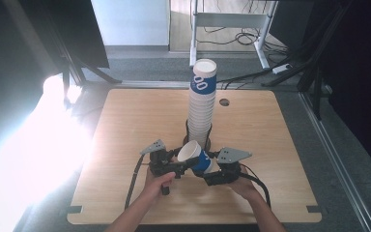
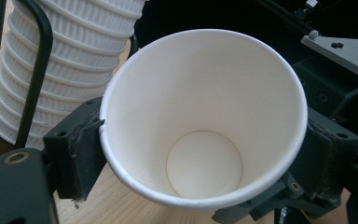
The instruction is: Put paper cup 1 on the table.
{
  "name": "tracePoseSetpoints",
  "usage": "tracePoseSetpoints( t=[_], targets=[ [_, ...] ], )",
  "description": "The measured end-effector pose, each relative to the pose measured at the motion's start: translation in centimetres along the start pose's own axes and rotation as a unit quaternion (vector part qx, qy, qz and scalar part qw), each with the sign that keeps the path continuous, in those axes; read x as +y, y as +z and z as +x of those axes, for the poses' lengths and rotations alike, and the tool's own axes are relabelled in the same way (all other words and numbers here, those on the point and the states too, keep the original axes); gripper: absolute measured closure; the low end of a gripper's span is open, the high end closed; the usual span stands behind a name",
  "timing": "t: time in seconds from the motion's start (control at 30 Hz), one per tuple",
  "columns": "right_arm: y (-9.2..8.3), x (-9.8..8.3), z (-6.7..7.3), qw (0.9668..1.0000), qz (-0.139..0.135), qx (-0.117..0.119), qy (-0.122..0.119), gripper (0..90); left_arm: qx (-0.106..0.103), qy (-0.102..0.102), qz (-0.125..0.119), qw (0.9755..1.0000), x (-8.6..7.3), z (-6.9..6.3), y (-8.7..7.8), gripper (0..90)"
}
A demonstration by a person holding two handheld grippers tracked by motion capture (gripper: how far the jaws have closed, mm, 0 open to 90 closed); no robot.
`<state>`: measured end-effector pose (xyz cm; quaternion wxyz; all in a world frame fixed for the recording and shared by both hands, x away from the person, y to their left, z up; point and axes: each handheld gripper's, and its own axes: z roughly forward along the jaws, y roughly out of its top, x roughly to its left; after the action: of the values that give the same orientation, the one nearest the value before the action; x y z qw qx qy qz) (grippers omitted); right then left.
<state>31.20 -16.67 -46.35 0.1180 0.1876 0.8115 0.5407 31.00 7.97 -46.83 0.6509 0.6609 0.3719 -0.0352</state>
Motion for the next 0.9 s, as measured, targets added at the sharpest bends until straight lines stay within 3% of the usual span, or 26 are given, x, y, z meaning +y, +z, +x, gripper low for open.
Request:
tracePoseSetpoints(
  t=[0.1,0.23,0.57,0.73,0.9],
  targets=[
    [-0.02,0.1,0.03,1.0,-0.003,0.0,-0.003,26.8,0.0,0.006,-0.009,0.9999,-0.18,-0.15,0.09,13.5],
    [0.15,0.15,0.18,1.0,-0.005,0.002,-0.005,27.0,-0.008,-0.019,-0.004,0.9998,-0.34,0.14,0.42,12.2],
    [0.42,0.23,0.15,1.0,0.002,0.009,-0.003,25.9,-0.006,-0.017,-0.008,0.9998,-0.46,0.11,0.47,17.1],
    [0.42,0.22,0.14,0.9999,0.006,0.01,-0.001,25.5,-0.016,-0.025,-0.01,0.9995,-0.64,0.22,0.51,19.5],
    [0.38,0.35,0.13,0.9999,0.003,0.01,0.0,25.2,-0.017,-0.02,-0.016,0.9995,-0.57,0.1,0.45,20.3]
  ],
)
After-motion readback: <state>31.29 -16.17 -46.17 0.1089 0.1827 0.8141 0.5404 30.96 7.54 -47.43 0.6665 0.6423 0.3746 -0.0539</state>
